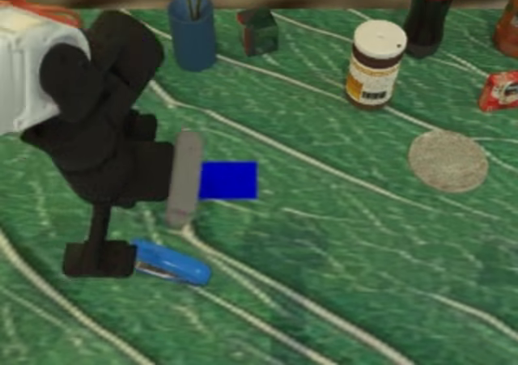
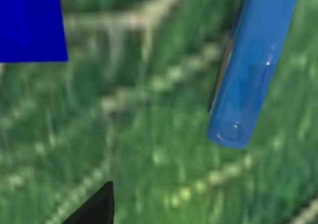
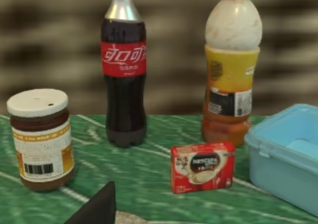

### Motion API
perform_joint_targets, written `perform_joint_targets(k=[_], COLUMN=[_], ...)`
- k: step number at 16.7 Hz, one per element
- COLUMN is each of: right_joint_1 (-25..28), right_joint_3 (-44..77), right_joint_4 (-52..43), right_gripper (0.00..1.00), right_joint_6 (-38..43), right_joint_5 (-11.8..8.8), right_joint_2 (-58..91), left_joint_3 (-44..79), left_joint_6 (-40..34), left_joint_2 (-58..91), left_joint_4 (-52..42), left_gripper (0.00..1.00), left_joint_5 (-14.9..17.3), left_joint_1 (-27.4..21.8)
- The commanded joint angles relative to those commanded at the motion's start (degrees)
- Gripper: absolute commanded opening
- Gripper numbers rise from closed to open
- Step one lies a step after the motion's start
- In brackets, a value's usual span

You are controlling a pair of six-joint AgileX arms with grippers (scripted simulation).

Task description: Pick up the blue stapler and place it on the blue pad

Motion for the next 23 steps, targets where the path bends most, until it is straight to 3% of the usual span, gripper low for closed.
perform_joint_targets(k=[5,11,20,23], right_joint_1=[0.0,0.0,0.0,0.0], right_joint_3=[0.0,0.0,0.0,0.0], right_joint_4=[0.0,0.0,0.0,0.0], right_gripper=[1.0,1.0,1.0,1.0], right_joint_6=[0.0,0.0,0.0,0.0], right_joint_5=[0.0,0.0,0.0,0.0], right_joint_2=[0.0,0.0,0.0,0.0], left_joint_3=[8.5,8.5,-2.7,-4.1], left_joint_6=[8.3,8.6,9.1,9.1], left_joint_2=[9.9,10.2,18.4,19.4], left_joint_4=[-6.4,-6.3,13.3,15.5], left_gripper=[1.0,1.0,1.0,1.0], left_joint_5=[-0.1,-0.1,-0.1,-0.1], left_joint_1=[-3.5,-3.4,-3.3,-3.2])
